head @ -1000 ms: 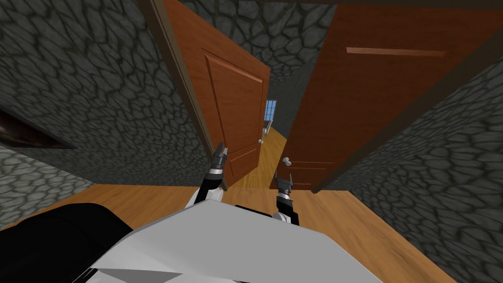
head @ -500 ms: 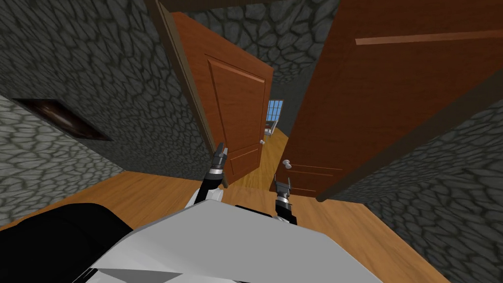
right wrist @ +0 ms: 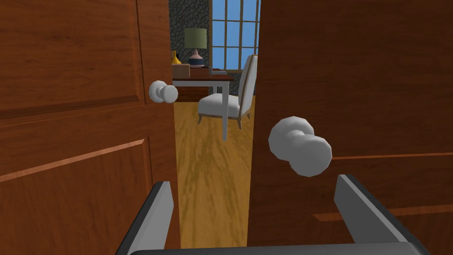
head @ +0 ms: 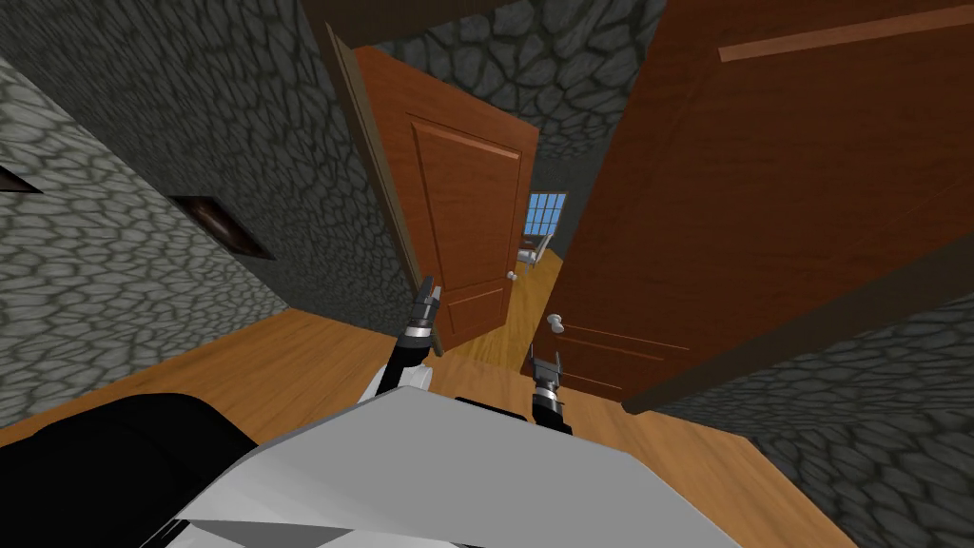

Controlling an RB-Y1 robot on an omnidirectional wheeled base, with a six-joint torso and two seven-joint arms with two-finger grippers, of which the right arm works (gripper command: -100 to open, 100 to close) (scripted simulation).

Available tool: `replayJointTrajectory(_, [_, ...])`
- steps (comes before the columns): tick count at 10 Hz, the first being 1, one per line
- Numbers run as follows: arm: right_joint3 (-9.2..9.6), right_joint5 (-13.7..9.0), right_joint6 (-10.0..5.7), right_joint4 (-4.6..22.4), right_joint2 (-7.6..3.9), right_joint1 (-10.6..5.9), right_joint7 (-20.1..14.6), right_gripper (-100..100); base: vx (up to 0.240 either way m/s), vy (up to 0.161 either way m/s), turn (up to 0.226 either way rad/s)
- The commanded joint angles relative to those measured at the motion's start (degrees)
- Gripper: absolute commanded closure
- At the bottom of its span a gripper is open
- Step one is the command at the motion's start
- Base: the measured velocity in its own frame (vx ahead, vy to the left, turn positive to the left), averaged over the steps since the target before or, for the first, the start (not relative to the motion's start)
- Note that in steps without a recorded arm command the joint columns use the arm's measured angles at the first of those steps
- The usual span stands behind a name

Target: Push the door open

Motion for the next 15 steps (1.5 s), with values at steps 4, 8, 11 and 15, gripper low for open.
replayJointTrajectory(4, [2.92, -4.0, -2.22, 5.01, -0.5, -1.32, -2.99, -100, 0.015, -0.202, 0.179])
replayJointTrajectory(8, [5.16, -7.03, -3.89, 8.81, -0.91, -2.28, -5.27, -100, 0.009, -0.158, 0.159])
replayJointTrajectory(11, [5.27, -7.38, -4.71, 9.96, -2.09, -1.97, -7.3, -100, 0.024, -0.096, 0.07])
replayJointTrajectory(15, [4.95, -7.41, -6.42, 11.36, -5.32, -0.35, -11.98, -100, 0.108, 0.07, 0.044])
